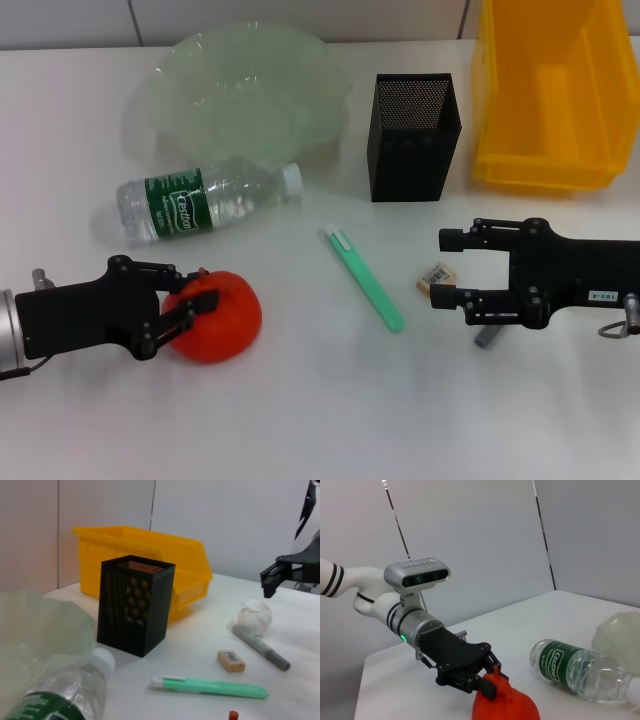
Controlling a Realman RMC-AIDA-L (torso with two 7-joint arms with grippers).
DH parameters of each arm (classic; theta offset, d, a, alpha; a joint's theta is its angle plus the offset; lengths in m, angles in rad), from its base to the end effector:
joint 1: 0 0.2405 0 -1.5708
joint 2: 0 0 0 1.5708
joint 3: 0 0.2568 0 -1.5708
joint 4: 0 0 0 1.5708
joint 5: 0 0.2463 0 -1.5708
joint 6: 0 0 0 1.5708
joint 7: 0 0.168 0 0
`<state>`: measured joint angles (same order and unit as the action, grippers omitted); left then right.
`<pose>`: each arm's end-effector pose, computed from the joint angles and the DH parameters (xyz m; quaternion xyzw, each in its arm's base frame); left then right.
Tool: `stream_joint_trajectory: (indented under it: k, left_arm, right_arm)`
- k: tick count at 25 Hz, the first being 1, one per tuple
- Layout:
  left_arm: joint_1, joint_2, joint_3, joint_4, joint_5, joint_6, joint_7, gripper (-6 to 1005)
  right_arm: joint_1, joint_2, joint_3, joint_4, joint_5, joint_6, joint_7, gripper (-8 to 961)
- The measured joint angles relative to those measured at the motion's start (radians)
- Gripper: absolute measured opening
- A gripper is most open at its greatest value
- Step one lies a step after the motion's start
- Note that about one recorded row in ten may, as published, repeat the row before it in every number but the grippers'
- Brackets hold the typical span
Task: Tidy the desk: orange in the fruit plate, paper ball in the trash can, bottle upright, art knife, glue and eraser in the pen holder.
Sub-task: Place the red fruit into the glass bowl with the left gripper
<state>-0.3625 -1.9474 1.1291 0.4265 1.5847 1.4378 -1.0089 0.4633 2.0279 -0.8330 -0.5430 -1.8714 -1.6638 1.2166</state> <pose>-0.3408 0.3108 -0.0409 -0.9512 -0.1633 -0.2131 0.1522 0.2855 0.3263 -0.0310 -0.9456 0.1684 0.2694 0.0705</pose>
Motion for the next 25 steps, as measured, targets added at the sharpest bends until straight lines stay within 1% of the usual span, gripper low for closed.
stream_joint_trajectory:
  k: [4, 7, 9, 10, 12, 13, 14, 15, 16, 19, 22, 23, 25]
  left_arm:
    - [-0.004, 0.001, -0.01, 0.002, -0.004, 0.043, -0.02, 232]
    - [-0.016, -0.001, -0.076, 0.016, -0.008, 0.112, -0.075, 204]
    - [-0.028, -0.015, -0.168, 0.033, -0.009, 0.165, -0.123, 190]
    - [-0.028, -0.015, -0.168, 0.033, -0.009, 0.165, -0.123, 184]
    - [-0.057, -0.054, -0.273, 0.046, -0.009, 0.19, -0.154, 162]
    - [-0.088, -0.089, -0.353, 0.05, -0.01, 0.179, -0.16, 147]
    - [-0.101, -0.102, -0.388, 0.05, -0.01, 0.163, -0.158, 132]
    - [-0.101, -0.102, -0.388, 0.05, -0.01, 0.163, -0.158, 124]
    - [-0.134, -0.12, -0.449, 0.038, -0.012, 0.096, -0.142, 116]
    - [-0.2, -0.123, -0.484, -0.034, -0.03, -0.031, -0.1, 93]
    - [-0.218, -0.122, -0.487, -0.056, -0.042, -0.069, -0.087, 71]
    - [-0.257, -0.123, -0.489, -0.095, -0.083, -0.161, -0.048, 64]
    - [-0.266, -0.123, -0.488, -0.103, -0.092, -0.182, -0.039, 66]
  right_arm:
    - [0.001, 0.0, 0.0, 0.0, 0.0, 0.001, 0.0, 710]
    - [0.006, 0.0, 0.0, 0.0, 0.0, 0.001, 0.002, 708]
    - [0.005, 0.002, 0.001, 0.0, 0.0, 0.001, 0.002, 707]
    - [0.005, 0.002, 0.001, 0.0, 0.0, 0.001, 0.002, 706]
    - [0.004, 0.004, 0.004, 0.0, 0.0, 0.002, 0.002, 705]
    - [0.003, 0.005, 0.006, 0.0, 0.0, 0.003, 0.002, 704]
    - [0.003, 0.005, 0.008, 0.0, 0.0, 0.003, 0.002, 704]
    - [0.003, 0.005, 0.008, 0.0, 0.0, 0.003, 0.002, 703]
    - [0.002, 0.007, 0.012, 0.0, 0.0, 0.002, 0.002, 702]
    - [0.001, 0.009, 0.013, 0.0, 0.0, 0.002, 0.002, 700]
    - [0.0, 0.01, 0.013, 0.0, 0.0, 0.002, 0.002, 699]
    - [0.0, 0.01, 0.013, 0.0, 0.0, 0.002, 0.002, 698]
    - [0.0, 0.011, 0.013, 0.0, 0.0, 0.002, 0.002, 697]
